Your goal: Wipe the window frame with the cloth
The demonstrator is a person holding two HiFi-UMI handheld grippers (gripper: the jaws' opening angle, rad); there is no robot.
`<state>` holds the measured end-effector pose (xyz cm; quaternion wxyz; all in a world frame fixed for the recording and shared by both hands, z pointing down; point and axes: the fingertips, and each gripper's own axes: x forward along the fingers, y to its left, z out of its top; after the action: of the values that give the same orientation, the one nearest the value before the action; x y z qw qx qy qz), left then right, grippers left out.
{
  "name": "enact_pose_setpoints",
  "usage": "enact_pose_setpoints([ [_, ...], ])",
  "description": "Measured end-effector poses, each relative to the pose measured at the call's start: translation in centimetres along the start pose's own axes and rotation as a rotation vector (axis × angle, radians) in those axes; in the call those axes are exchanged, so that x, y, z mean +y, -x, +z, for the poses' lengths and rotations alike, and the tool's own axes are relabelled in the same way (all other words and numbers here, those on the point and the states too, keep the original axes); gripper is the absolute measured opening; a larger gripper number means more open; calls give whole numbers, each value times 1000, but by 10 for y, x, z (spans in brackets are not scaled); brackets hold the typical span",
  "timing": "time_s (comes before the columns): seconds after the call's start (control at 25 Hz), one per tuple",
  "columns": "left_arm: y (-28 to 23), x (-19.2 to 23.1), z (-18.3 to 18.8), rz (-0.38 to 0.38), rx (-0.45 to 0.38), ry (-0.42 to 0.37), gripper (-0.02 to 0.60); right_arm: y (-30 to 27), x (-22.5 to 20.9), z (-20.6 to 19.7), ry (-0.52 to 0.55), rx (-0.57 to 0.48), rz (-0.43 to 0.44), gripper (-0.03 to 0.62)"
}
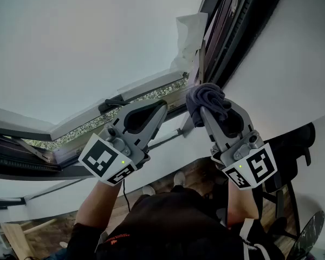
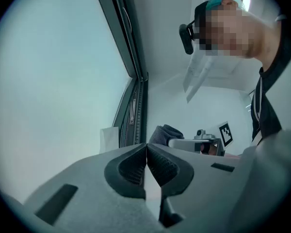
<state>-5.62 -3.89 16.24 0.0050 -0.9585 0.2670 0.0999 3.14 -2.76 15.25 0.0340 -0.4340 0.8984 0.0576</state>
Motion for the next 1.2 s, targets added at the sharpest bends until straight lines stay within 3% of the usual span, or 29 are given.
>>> enact_pose_setpoints([
  [0.24,-5,-1,-2,-18,4,-4,21,0,-2,0,7,-8,-12,101],
  [0.4,-10,-2,-1,-35,3,-14,20,2,-11,7,31,-26,-67,103],
  [1.2,-117,1,59,-105,-76,-160,20,1,-115,108,241,-157,-276,103],
])
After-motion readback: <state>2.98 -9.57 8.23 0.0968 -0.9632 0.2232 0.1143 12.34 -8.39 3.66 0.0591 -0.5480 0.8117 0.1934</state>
